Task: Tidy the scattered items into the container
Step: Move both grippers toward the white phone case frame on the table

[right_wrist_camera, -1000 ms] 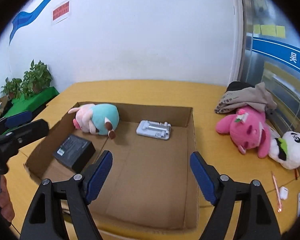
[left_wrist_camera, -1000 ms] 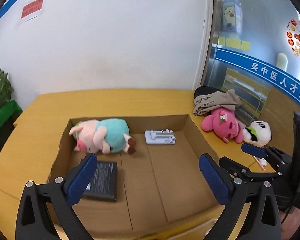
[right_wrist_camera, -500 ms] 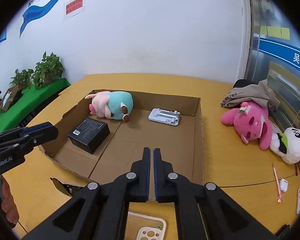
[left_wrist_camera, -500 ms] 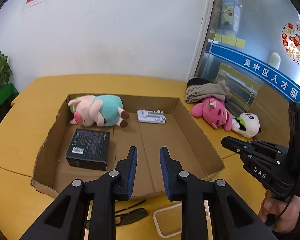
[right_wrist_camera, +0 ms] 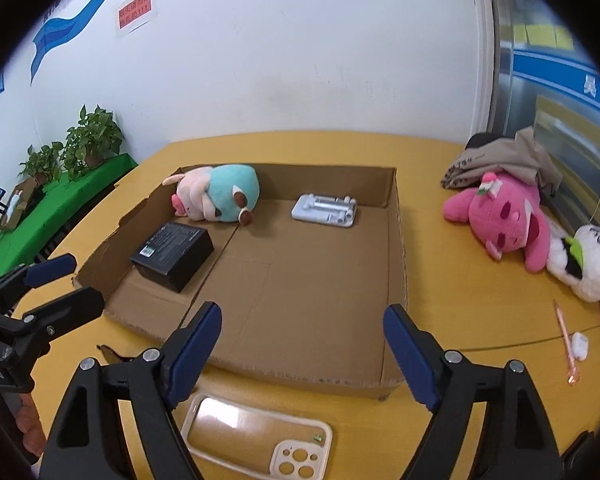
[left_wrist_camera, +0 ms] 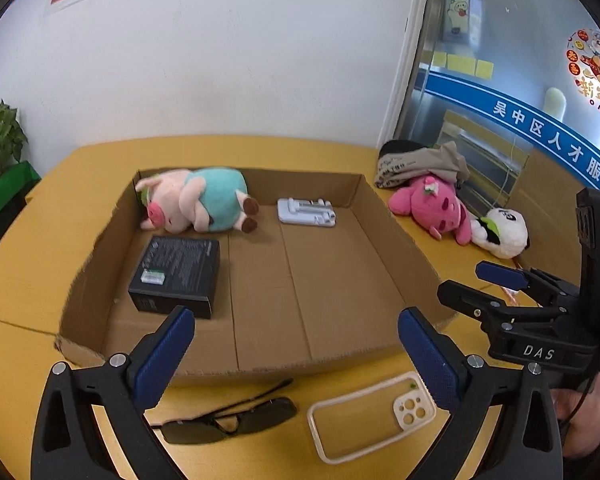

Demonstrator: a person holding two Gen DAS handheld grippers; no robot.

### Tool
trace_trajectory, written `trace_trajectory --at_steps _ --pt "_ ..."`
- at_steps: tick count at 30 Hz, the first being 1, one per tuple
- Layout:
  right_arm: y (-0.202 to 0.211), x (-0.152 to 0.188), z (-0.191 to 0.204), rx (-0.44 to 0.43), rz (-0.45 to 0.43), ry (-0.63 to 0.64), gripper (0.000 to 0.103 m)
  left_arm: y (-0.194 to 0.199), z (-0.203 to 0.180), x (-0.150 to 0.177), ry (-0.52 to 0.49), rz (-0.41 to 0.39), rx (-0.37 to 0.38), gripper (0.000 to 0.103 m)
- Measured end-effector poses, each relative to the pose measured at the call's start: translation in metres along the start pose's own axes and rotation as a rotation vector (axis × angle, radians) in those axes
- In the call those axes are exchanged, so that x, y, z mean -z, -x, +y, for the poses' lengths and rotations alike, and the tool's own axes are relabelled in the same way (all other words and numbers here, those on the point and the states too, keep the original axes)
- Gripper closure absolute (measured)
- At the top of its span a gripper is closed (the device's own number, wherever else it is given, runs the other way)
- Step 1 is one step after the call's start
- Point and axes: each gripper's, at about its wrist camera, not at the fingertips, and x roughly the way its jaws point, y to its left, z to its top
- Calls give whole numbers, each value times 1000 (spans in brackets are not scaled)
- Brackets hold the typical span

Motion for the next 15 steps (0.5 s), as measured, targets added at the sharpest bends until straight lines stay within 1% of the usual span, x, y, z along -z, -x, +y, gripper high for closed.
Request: trace_trajectory --at_steps 2,4,7,9,11,13,15 --pt "0 14 -5 -7 26 9 20 -2 -1 12 -9 34 13 0" --pt "-2 36 -15 2 65 0 20 -4 -2 27 -29 63 4 0" --pt "-14 75 -28 -30 158 -45 20 -16 1 55 -18 139 9 0" --pt "-25 95 -29 -26 217 -46 20 -27 3 72 -1 197 20 2" --pt "-34 109 -27 -32 259 -49 21 -36 2 84 -2 232 20 4" --pt "-37 118 -22 -28 266 -34 22 -44 -1 94 -7 256 20 7" --pt "-38 121 -18 -25 258 -23 23 -51 0 99 14 275 34 14"
